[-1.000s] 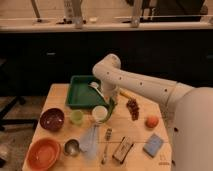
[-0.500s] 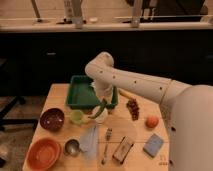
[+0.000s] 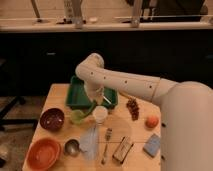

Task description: Place pepper in purple bowl

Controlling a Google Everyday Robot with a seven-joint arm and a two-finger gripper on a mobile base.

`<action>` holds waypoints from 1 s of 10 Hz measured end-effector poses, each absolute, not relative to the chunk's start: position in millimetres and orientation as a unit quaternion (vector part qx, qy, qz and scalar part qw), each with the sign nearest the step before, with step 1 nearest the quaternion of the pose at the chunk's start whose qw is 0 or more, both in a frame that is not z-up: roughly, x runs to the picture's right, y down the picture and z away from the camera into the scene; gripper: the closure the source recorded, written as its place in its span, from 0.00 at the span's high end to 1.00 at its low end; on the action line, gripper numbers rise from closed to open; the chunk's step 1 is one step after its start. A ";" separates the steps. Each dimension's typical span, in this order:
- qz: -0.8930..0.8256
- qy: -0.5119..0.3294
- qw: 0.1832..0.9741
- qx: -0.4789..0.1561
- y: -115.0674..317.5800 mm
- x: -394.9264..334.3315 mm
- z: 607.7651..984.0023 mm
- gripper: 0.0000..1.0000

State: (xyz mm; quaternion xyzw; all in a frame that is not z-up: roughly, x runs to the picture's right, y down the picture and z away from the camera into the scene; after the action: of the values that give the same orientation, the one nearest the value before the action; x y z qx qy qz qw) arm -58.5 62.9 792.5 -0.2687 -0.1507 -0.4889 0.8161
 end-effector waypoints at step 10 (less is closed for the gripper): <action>-0.452 -0.147 0.838 -0.270 71.1 -96.2 792.8 0.00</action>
State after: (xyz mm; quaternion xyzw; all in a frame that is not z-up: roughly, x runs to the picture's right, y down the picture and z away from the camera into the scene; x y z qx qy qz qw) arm -96.2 71.1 792.8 -0.2696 -0.1471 -0.4516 0.8377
